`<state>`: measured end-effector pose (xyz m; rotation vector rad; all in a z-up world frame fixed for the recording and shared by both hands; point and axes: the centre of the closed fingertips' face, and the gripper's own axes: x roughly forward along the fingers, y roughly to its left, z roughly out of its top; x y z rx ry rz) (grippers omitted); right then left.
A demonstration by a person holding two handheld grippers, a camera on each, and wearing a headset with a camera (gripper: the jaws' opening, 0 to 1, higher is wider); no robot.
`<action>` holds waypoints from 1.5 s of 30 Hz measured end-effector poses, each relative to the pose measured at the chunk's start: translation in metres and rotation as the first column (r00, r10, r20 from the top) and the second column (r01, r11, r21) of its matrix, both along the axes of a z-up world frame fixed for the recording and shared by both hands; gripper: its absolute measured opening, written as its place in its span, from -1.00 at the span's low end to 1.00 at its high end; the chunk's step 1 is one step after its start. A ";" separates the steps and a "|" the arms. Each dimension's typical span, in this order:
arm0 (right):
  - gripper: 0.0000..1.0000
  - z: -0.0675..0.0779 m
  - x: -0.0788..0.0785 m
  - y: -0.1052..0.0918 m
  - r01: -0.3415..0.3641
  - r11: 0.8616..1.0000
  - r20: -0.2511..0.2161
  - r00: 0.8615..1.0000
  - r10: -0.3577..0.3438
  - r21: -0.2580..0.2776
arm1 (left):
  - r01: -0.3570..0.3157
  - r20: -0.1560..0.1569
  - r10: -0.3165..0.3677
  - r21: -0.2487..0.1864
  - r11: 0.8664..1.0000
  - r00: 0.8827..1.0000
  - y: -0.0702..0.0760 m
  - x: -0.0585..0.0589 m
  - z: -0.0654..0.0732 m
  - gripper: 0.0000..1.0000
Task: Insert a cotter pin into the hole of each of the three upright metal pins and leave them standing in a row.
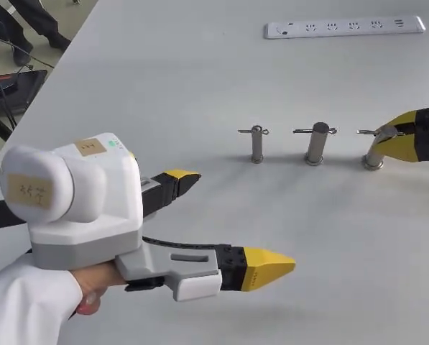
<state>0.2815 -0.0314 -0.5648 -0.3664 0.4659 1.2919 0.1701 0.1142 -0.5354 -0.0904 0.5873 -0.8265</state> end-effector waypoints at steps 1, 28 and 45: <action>-0.85 0.000 0.000 -0.001 0.003 1.000 0.000 1.000 -0.003 0.005 | 0.001 0.000 -0.001 0.001 1.000 1.000 0.000 0.000 -0.001 0.99; -0.45 0.017 -0.001 0.009 0.079 0.993 -0.042 0.996 -0.075 0.084 | -0.016 0.004 0.016 -0.023 1.000 1.000 -0.002 0.002 0.010 0.99; 0.24 0.086 -0.051 0.004 0.258 0.947 -0.023 0.966 -0.258 0.190 | -0.082 0.094 0.087 -0.049 0.995 0.992 0.010 0.008 0.027 0.99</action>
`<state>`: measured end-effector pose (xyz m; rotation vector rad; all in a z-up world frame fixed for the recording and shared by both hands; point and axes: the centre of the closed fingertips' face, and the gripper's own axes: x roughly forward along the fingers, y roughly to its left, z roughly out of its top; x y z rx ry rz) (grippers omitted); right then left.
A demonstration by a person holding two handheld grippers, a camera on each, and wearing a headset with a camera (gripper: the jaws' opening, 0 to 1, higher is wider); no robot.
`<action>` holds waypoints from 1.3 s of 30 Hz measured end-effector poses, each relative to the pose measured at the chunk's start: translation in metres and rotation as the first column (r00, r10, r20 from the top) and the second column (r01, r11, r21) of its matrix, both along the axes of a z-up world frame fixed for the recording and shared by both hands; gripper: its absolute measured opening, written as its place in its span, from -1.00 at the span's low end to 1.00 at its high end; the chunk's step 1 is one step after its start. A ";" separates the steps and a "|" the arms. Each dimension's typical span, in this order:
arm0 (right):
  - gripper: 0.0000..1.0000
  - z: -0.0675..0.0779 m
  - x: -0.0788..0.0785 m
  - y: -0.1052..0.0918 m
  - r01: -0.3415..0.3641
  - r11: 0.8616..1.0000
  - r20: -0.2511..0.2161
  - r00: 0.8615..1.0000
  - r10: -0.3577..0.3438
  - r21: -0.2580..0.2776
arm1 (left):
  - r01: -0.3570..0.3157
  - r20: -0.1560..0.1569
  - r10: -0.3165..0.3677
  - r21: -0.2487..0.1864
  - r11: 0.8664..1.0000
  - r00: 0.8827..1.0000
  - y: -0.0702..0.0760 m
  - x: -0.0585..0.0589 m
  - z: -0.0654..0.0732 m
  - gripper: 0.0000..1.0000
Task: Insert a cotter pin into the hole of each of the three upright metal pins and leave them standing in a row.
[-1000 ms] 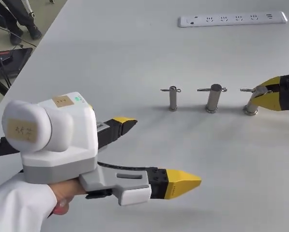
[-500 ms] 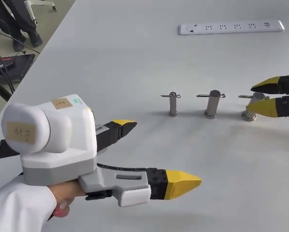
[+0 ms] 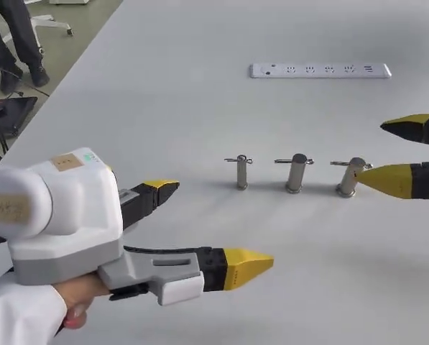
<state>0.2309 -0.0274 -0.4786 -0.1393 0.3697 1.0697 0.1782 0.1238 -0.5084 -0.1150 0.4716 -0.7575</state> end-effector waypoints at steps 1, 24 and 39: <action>0.35 -0.001 -0.002 -0.002 0.017 1.000 -0.018 1.000 -0.017 0.005 | -0.005 0.001 0.005 -0.005 1.000 1.000 0.001 0.000 0.000 0.99; 0.92 -0.023 -0.055 -0.042 0.290 0.957 -0.146 0.947 -0.288 -0.008 | -0.015 0.006 0.015 -0.017 1.000 1.000 0.016 -0.016 0.003 0.99; 0.97 -0.036 -0.075 -0.042 0.312 0.949 -0.170 0.934 -0.316 -0.049 | -0.010 -0.043 0.010 -0.011 1.000 0.999 0.024 -0.040 -0.008 0.99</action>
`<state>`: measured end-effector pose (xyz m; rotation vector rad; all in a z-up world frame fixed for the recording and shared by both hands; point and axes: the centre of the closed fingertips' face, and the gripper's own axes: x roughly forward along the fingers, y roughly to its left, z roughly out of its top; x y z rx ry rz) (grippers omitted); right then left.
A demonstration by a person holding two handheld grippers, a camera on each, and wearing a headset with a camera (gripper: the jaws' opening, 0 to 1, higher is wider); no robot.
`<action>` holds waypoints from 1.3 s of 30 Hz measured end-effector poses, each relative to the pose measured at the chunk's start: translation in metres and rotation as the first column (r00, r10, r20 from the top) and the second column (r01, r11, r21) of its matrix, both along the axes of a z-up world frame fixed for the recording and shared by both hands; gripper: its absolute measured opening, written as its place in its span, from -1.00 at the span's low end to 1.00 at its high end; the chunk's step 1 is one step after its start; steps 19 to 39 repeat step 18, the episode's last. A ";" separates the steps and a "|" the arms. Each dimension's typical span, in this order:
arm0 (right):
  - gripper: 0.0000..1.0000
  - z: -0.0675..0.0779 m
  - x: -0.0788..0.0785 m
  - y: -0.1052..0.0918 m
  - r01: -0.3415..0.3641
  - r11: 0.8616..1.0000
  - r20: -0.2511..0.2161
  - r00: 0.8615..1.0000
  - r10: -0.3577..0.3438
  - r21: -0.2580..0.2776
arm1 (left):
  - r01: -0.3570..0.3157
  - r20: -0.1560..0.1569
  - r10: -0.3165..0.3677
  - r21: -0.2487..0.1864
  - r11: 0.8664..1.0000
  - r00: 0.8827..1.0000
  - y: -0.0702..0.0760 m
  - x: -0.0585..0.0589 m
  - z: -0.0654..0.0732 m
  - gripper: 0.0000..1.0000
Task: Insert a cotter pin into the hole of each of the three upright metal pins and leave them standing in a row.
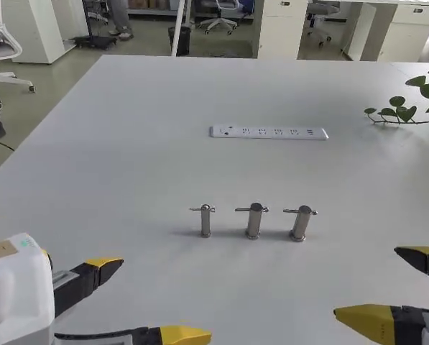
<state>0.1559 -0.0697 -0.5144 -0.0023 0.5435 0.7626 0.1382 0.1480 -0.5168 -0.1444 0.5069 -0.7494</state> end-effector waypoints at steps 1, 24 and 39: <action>0.97 0.000 -0.001 0.000 0.001 1.000 -0.004 1.000 -0.001 0.000 | 0.000 0.001 0.000 0.001 1.000 1.000 0.001 -0.001 0.000 0.99; 0.97 0.003 -0.018 -0.009 0.069 0.998 -0.001 0.998 -0.069 -0.014 | 0.018 0.014 -0.018 0.003 1.000 1.000 0.003 -0.011 0.006 0.99; 0.97 0.003 -0.018 -0.009 0.069 0.998 -0.001 0.998 -0.069 -0.014 | 0.018 0.014 -0.018 0.003 1.000 1.000 0.003 -0.011 0.006 0.99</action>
